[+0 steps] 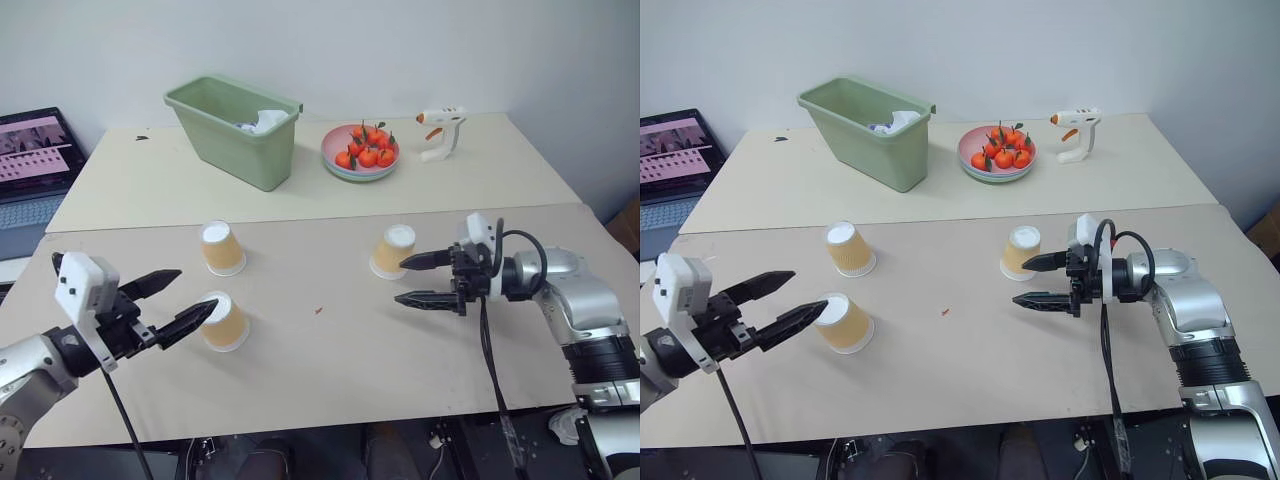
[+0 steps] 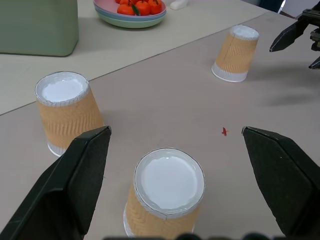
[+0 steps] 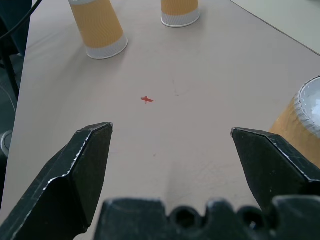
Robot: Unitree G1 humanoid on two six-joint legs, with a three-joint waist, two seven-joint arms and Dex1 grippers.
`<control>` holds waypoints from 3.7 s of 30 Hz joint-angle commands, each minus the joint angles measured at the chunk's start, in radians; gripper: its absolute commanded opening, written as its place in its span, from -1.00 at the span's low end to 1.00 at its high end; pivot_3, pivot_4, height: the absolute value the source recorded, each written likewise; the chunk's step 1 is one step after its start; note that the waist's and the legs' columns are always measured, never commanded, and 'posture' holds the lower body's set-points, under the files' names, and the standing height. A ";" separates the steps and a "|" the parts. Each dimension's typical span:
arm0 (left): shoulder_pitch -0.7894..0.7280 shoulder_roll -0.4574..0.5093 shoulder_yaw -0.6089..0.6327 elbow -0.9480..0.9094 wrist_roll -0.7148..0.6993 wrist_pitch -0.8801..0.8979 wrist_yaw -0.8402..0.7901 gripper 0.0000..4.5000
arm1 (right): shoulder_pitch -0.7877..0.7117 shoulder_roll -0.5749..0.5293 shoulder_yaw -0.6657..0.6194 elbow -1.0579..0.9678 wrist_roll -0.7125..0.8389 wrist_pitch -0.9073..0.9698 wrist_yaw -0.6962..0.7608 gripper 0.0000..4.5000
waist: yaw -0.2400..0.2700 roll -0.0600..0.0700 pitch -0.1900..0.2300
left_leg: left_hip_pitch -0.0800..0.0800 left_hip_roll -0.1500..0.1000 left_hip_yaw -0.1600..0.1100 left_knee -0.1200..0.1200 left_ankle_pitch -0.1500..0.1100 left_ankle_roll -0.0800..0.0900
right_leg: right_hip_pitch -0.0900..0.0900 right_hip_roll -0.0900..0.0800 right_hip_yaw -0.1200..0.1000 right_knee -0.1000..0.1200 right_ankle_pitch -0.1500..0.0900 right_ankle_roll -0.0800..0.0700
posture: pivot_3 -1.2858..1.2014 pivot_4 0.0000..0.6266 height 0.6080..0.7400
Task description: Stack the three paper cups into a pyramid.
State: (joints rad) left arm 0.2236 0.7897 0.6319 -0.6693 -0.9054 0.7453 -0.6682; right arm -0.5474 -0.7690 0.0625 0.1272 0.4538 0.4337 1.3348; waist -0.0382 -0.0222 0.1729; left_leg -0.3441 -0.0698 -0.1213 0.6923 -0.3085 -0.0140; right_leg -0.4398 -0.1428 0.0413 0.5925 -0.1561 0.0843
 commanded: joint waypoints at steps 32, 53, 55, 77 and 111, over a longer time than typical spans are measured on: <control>0.349 0.105 0.230 -0.378 -0.200 -0.014 0.253 0.99 | -0.085 0.055 0.053 -0.014 -0.011 -0.011 0.109 1.00 | -0.005 0.001 0.003 | 0.006 0.014 0.007 -0.001 -0.006 -0.004 | 0.000 0.013 0.002 0.001 -0.003 -0.007 | 0.03 -0.52 0.78; 0.367 0.008 0.265 -0.209 -0.164 -0.080 0.245 0.99 | -0.081 0.094 0.061 -0.022 -0.004 0.011 0.093 1.00 | -0.001 0.000 0.003 | 0.007 0.016 0.009 0.000 -0.007 -0.004 | 0.002 0.015 0.002 0.001 -0.004 -0.009 | 0.03 -0.52 0.78; 0.343 0.015 0.227 -0.198 -0.151 -0.078 0.237 0.99 | -0.076 0.093 0.056 -0.031 0.000 0.015 0.086 1.00 | -0.001 0.000 0.003 | 0.007 0.016 0.009 0.000 -0.007 -0.004 | 0.002 0.015 0.002 0.001 -0.004 -0.009 | 0.03 -0.52 0.78; 0.141 -0.009 -0.118 -0.038 0.084 -0.093 0.145 0.99 | 0.015 0.055 -0.005 -0.150 0.035 0.069 0.015 1.00 | -0.002 0.000 0.003 | 0.007 0.016 0.009 0.000 -0.007 -0.004 | 0.001 0.015 0.002 0.001 -0.003 -0.009 | 0.03 -0.52 0.78; -0.296 -0.066 -0.420 0.295 0.322 -0.149 0.013 0.14 | 0.083 0.036 -0.066 -0.254 0.071 0.093 -0.077 1.00 | 0.016 0.000 0.003 | 0.008 0.016 0.009 0.001 -0.007 -0.004 | 0.002 0.015 0.002 0.001 -0.003 -0.009 | 0.03 -0.52 0.78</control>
State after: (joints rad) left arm -0.0148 0.7145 0.2283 -0.3866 -0.6007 0.6155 -0.6435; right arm -0.4604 -0.7246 0.0268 -0.0895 0.4958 0.5270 1.2621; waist -0.0221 -0.0219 0.1758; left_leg -0.3367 -0.0541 -0.1127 0.6930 -0.3155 -0.0183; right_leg -0.4383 -0.1282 0.0430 0.5938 -0.1590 0.0750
